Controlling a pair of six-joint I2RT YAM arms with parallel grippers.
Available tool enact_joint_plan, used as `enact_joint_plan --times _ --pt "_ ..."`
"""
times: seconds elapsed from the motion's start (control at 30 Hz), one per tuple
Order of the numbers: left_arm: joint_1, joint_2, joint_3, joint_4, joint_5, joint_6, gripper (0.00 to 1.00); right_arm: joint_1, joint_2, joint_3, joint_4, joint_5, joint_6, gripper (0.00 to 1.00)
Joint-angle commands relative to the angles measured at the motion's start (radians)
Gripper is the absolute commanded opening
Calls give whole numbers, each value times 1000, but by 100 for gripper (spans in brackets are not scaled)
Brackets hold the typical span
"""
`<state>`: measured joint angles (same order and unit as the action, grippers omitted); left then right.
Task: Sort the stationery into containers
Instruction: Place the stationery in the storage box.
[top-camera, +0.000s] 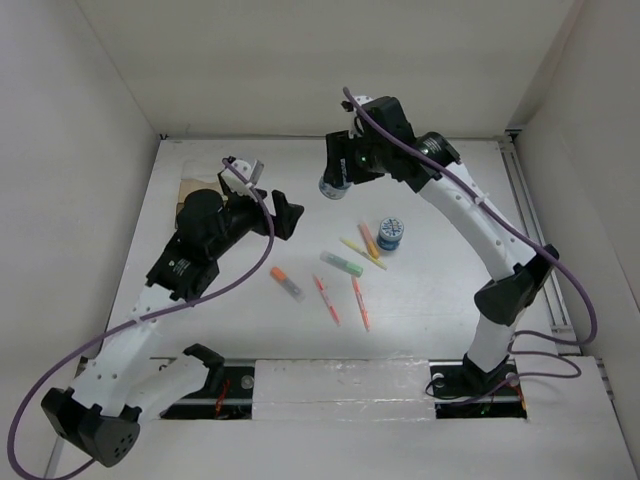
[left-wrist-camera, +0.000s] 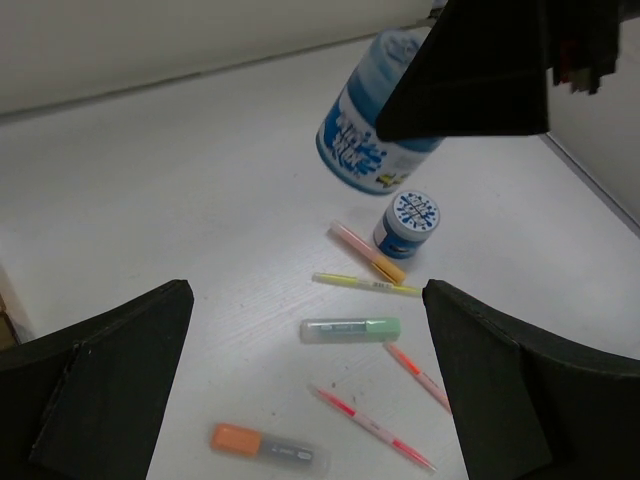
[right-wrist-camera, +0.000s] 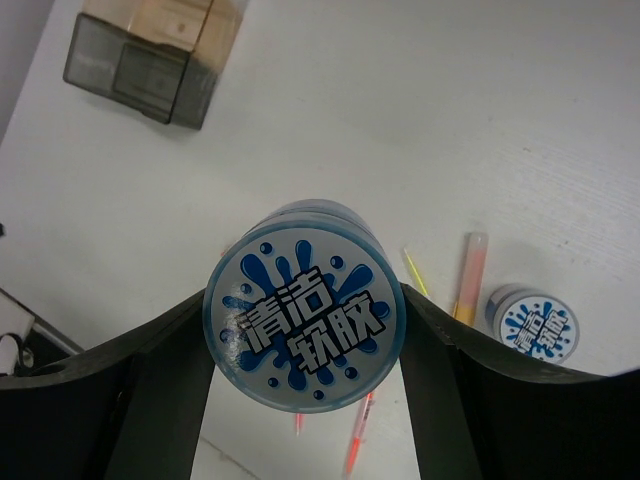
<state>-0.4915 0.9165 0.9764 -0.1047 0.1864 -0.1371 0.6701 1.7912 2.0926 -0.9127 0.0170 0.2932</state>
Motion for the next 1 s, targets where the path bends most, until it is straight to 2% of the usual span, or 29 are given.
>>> enact_joint_plan --times 0.0,0.07,0.17,0.27,0.5,0.97 --pt "-4 -41 -15 148 24 111 100 20 -10 27 14 -80 -25 0" --pt "-13 13 13 145 70 129 100 31 -10 27 14 -104 -34 0" --pt "-54 111 70 85 59 163 100 40 -1 27 25 -129 -34 0" --pt "-55 148 79 85 111 163 100 40 10 27 37 -163 -34 0" --pt "-55 139 70 85 173 172 100 49 19 36 37 -207 -52 0" --pt "-55 127 71 76 182 183 100 60 10 27 49 -399 -52 0"
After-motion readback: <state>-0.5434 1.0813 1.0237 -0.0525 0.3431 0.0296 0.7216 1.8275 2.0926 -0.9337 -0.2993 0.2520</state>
